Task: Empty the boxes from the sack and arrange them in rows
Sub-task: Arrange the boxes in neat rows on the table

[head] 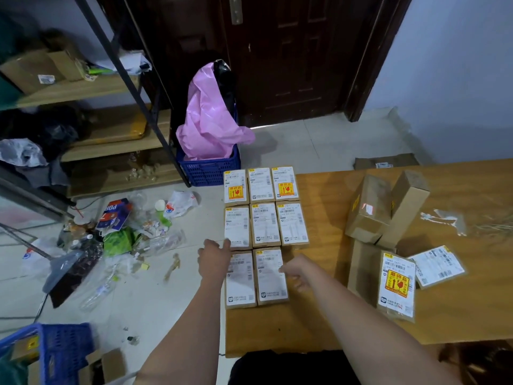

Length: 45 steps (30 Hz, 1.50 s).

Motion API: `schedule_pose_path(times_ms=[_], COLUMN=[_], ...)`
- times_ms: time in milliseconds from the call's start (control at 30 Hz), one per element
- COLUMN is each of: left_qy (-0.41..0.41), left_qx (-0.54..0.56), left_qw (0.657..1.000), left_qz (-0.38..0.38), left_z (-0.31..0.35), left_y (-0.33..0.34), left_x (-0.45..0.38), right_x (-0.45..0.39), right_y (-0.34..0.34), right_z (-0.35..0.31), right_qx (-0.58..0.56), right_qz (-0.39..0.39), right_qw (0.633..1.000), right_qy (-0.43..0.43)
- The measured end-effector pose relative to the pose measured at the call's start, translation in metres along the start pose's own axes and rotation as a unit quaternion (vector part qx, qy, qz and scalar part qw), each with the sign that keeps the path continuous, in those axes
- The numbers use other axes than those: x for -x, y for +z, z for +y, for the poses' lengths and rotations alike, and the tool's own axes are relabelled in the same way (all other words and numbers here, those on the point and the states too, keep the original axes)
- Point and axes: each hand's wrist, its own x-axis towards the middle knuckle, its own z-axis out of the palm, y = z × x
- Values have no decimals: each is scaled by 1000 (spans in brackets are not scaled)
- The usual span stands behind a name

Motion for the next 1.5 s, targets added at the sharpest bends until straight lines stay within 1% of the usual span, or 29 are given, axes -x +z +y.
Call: schedule_pose_path(times_ms=[33, 100, 200, 300, 367, 400, 467, 567, 633, 733, 800, 867, 900, 967, 1067, 1133, 1200, 1267, 1367, 1500], left_qy=[22, 51, 90, 127, 137, 140, 138, 103, 79, 51, 33, 19, 12, 8, 10, 13, 22, 22, 6, 9], left_qx=[10, 27, 27, 10, 4, -4, -20, -14, -19, -21, -21, -31, -36, -55, -57, -59, -69, -60, -3, 55], left_qw=[1000, 998, 995, 985, 974, 968, 960, 944, 929, 914, 907, 900, 895, 881, 844, 829, 832, 842, 852, 868], left_qz=[16, 12, -38, -113, -181, -206, -242, -313, -361, -403, -420, -435, -445, -470, -534, -556, -551, -535, -524, -494], left_z=[14, 42, 84, 115, 131, 137, 147, 156, 159, 164, 165, 165, 164, 163, 163, 163, 162, 158, 151, 138], left_y=[-1, 6, 29, 63, 84, 95, 115, 146, 158, 172, 179, 184, 186, 186, 183, 178, 174, 170, 158, 135], left_x=[4, 11, 31, 56, 77, 88, 108, 137, 154, 177, 186, 193, 194, 195, 192, 189, 184, 176, 161, 142], right_x=[2, 7, 15, 25, 31, 30, 33, 32, 26, 23, 16, 7, 6, 6, 11, 19, 21, 21, 26, 34], right_y=[-9, -30, -66, -102, -120, -128, -144, -164, -171, -179, -182, -179, -179, -180, -186, -191, -193, -195, -191, -176], right_z=[-1, -1, 11, 39, 59, 69, 90, 123, 140, 160, 170, 177, 179, 181, 178, 174, 171, 168, 157, 130], right_qx=[-22, -78, -116, -81, -84, -87, -79, -72, -69, -52, -64, -106, -145, -192, -175, -137, -141, -178, -263, -296], right_qz=[8, 42, 152, 244, 293, 314, 333, 316, 286, 213, 174, 156, 147, 134, 112, 77, 51, 22, -34, -75], right_qw=[1000, 996, 981, 964, 951, 945, 940, 943, 951, 972, 980, 980, 976, 970, 976, 987, 988, 984, 964, 949], right_qy=[0, -6, -44, -69, -55, -36, 17, 78, 94, 88, 69, 68, 67, 62, 60, 43, 26, 10, -35, -77])
